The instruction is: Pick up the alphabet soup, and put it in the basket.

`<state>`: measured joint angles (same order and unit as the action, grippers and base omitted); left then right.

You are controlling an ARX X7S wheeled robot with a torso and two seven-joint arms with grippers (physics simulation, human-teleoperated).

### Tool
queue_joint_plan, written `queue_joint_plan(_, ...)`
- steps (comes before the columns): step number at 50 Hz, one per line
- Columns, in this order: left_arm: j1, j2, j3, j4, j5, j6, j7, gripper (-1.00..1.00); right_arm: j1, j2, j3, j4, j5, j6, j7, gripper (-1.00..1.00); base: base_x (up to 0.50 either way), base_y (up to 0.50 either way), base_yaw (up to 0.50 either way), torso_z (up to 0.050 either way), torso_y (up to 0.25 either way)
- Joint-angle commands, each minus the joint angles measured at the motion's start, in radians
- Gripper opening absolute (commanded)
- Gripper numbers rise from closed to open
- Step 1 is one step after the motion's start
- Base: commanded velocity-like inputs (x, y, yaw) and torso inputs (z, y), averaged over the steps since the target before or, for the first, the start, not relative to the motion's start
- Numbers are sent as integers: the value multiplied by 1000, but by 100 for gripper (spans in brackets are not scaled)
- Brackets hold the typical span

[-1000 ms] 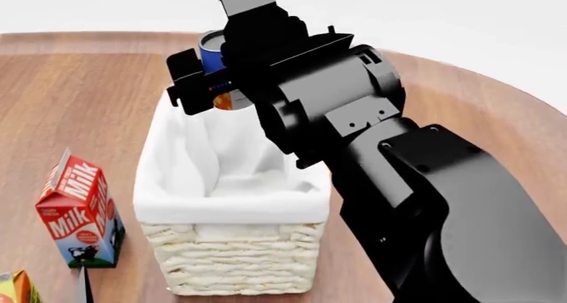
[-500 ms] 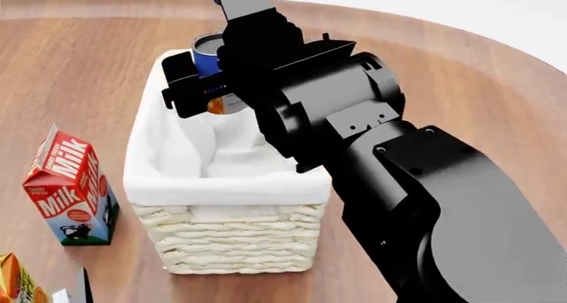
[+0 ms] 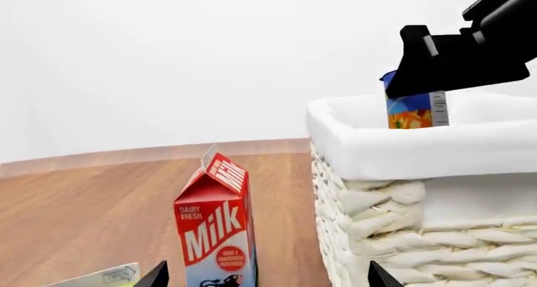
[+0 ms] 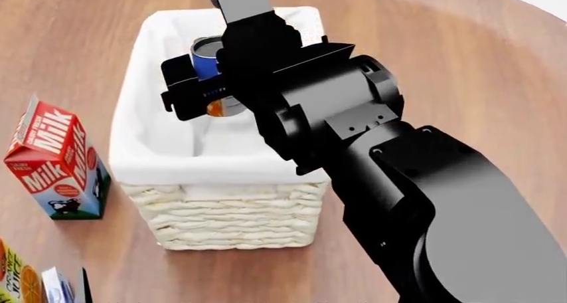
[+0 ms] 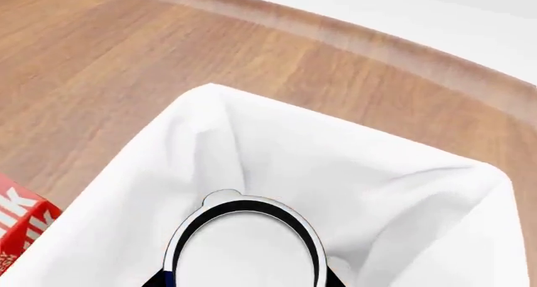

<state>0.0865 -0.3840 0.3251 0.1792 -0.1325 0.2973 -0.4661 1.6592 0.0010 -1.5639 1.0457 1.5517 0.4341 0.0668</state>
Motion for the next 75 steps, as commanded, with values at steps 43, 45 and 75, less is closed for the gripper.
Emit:
queue_joint_plan(43, 4, -10, 6, -6, -30, 39, 8, 100, 197, 419, 108, -856, 12, 3, 386, 100, 0, 0, 0, 0, -24)
queue_joint_plan(45, 4, -11, 6, -9, -31, 41, 8, 100, 206, 463, 116, -937, 12, 2, 418, 100, 0, 0, 0, 0, 0)
queue_joint_plan(75, 17, -25, -20, 5, -42, 61, -15, 100, -513, 1043, -71, -1684, -843, -565, 777, 100, 0, 0, 0, 0, 0)
